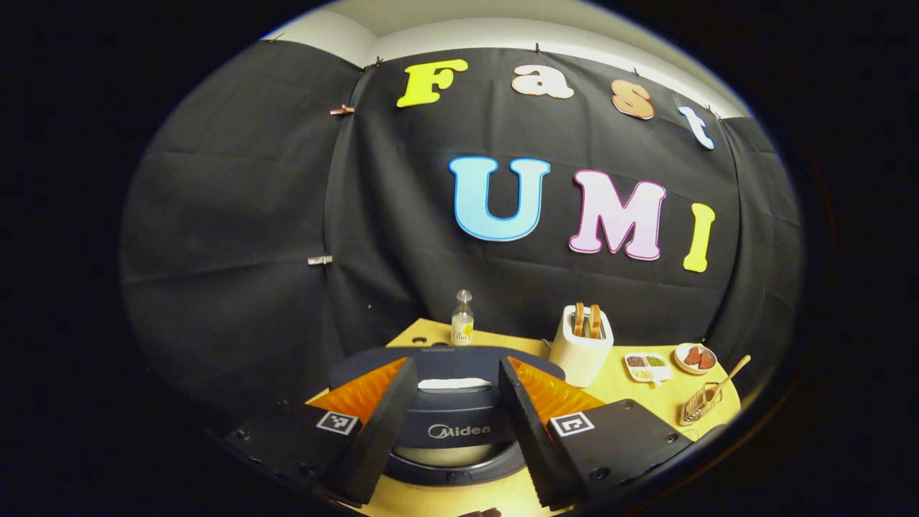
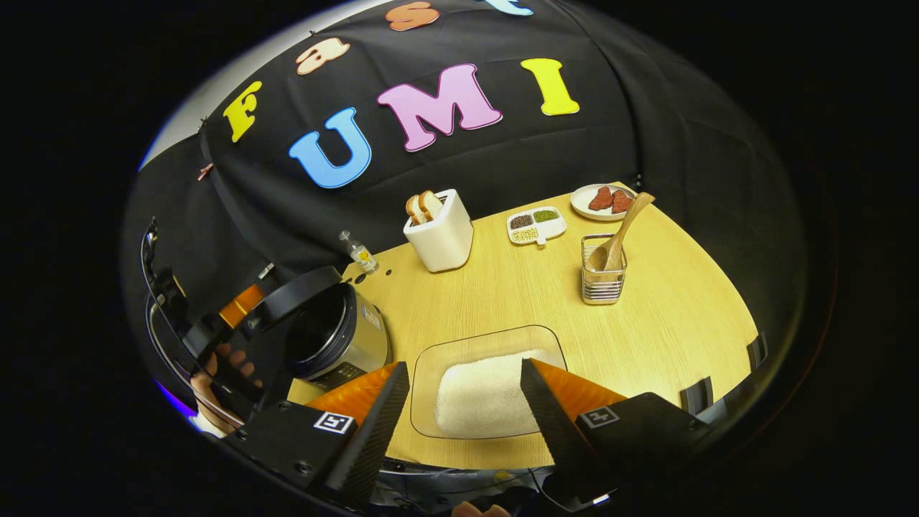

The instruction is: Close the left gripper, press the button to open the rice cooker; take a wooden spoon from the chopstick holder with the right hand, scoop a spoonful of rice and pour it into the rice cooker, then put the wooden spoon back into the chopstick holder.

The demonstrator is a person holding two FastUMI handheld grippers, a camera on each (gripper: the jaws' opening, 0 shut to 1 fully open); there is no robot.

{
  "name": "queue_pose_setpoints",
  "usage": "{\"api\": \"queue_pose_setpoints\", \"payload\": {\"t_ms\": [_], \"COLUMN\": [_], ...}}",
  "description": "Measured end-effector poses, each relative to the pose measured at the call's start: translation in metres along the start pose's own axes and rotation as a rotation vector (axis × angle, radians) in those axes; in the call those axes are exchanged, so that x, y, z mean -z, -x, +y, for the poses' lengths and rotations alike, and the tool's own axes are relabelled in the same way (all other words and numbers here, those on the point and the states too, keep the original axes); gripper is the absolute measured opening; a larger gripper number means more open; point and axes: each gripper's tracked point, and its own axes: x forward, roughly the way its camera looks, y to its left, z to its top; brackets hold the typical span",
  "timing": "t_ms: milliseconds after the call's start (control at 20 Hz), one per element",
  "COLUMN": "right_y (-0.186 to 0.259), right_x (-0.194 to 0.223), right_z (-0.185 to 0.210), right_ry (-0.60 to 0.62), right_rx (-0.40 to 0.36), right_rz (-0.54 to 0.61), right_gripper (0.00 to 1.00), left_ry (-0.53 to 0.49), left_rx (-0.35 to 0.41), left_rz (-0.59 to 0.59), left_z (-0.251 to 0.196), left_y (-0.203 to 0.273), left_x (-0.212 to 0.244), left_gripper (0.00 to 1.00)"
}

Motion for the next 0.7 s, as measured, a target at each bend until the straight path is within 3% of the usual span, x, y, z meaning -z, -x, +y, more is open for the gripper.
{"api": "queue_pose_setpoints", "payload": {"t_ms": [600, 700], "right_y": [-0.001, -0.002], "right_x": [0.005, 0.005], "right_z": [-0.004, -0.003], "right_ry": [-0.008, -0.004], "right_rx": [0.010, 0.008], "right_rz": [0.013, 0.012], "right_gripper": [0.98, 0.98], "left_ry": [-0.023, -0.060], "left_rx": [-0.026, -0.017], "left_rz": [0.158, 0.130], "left_z": [0.001, -0.001], "left_y": [-0.002, -0.001], "left_x": [0.090, 0.089], "left_gripper": [0.82, 0.82]}}
